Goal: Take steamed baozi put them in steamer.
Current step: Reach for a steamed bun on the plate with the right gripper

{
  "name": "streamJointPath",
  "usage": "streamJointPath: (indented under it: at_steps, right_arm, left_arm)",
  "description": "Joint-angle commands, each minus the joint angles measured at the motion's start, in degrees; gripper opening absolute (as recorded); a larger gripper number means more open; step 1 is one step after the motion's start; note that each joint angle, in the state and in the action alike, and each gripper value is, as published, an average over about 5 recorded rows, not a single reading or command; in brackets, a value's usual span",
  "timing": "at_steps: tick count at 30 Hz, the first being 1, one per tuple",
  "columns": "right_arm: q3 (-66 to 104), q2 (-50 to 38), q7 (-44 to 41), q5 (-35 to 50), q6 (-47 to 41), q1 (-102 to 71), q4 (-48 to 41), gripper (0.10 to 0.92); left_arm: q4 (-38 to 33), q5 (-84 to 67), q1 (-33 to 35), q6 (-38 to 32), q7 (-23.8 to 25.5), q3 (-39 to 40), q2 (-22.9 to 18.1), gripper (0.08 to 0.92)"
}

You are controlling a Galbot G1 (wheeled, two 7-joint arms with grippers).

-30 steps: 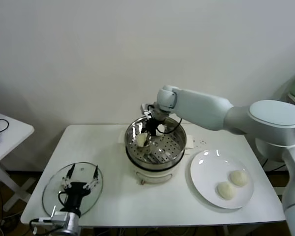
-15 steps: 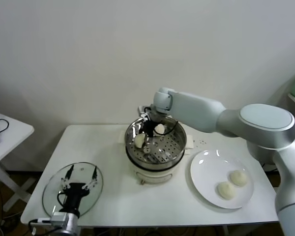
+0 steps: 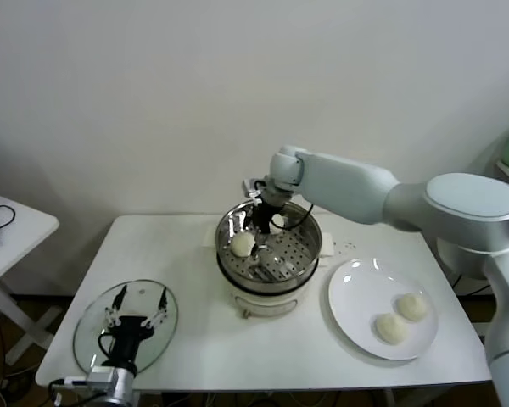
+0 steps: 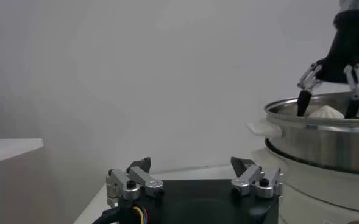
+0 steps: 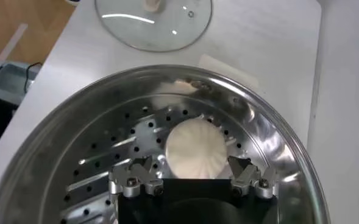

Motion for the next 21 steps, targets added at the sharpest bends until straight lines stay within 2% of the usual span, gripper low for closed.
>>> streamJointPath:
  at_steps: [1,9,15,21]
  right_arm:
    - [-3.36,-9.23,-2.32,2.01,1.07,10.37,9.08,0.823]
    - [-7.12,-23.51,-3.86,2.15,2.44,17.64,20.12,0.823]
    - [-6.34,-34.99,-5.55,-5.05,2.88,15.56,26.94,0.823]
    - [0.90,-44.55,-5.50,-15.40,3.21,3.77,30.20,0.823]
  left_arm:
    - [0.07,-0.04,-0.14,0.10,-0.02,0.11,-0.09,0.823]
    - [0.21,-0.01,-0.13,0.14,-0.11,0.09,0.17,0.823]
    - [0.43,0.07,-0.38,0.46,-0.39,-0.01,0.05,0.823]
    - [-0.19,0.07,-0.01,1.00,0.55,-0.74,0.25,0.823]
